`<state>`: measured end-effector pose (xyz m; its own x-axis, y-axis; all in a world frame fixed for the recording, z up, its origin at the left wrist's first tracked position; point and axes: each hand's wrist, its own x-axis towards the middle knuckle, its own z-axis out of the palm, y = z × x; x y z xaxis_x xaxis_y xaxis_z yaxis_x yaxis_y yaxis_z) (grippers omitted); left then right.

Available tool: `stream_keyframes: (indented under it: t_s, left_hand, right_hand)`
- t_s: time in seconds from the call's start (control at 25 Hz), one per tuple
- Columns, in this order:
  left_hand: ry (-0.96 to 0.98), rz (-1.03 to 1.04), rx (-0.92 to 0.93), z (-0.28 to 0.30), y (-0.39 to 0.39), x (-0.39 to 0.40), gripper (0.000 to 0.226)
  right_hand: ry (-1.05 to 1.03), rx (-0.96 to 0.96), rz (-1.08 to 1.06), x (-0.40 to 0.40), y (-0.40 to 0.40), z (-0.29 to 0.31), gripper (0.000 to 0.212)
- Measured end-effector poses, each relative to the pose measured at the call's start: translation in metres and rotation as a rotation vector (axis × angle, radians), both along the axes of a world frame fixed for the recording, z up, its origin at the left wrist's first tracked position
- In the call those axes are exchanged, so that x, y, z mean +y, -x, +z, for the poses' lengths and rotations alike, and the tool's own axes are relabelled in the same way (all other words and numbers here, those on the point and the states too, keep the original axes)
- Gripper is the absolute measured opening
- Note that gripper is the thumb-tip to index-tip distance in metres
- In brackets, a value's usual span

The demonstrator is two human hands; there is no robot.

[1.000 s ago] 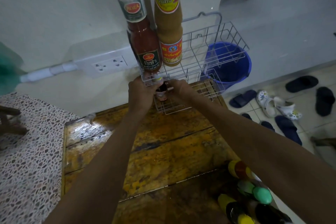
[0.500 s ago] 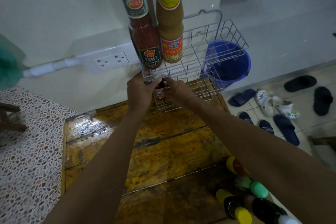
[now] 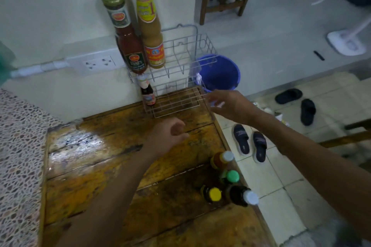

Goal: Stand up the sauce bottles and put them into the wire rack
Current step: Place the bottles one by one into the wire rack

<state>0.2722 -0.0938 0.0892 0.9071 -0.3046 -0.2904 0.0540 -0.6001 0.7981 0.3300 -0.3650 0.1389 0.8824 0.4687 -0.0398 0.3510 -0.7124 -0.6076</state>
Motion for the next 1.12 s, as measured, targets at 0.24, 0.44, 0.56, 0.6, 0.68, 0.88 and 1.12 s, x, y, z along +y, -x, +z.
stream_keyframes:
  t_s: [0.24,0.44,0.56,0.6,0.68,0.88,1.12]
  left_hand:
    - [0.044,-0.272,0.058,0.019,0.048,-0.075,0.063]
    - [0.044,-0.251,-0.023,0.016,0.051,-0.099,0.038]
    - [0.094,-0.162,-0.003,0.022,0.038,-0.088,0.036]
    - [0.112,-0.134,-0.005,0.026,0.032,-0.082,0.035]
    - [0.163,-0.083,0.027,0.04,0.019,-0.067,0.033]
    - [0.182,0.098,-0.025,0.074,-0.004,-0.047,0.023]
    - [0.062,0.323,-0.331,0.084,-0.016,-0.042,0.027]
  right_hand:
    - [0.187,0.33,0.113,-0.061,0.084,-0.039,0.054]
    - [0.09,0.391,0.151,-0.062,0.096,-0.07,0.054]
    - [0.028,0.429,0.127,-0.061,0.091,-0.068,0.054]
    - [-0.004,0.429,0.12,-0.061,0.087,-0.068,0.056]
    - [-0.044,0.448,0.111,-0.058,0.079,-0.066,0.063]
    - [-0.202,0.454,0.028,-0.018,0.069,-0.061,0.078]
    - [-0.254,0.34,-0.058,0.04,0.033,-0.063,0.08]
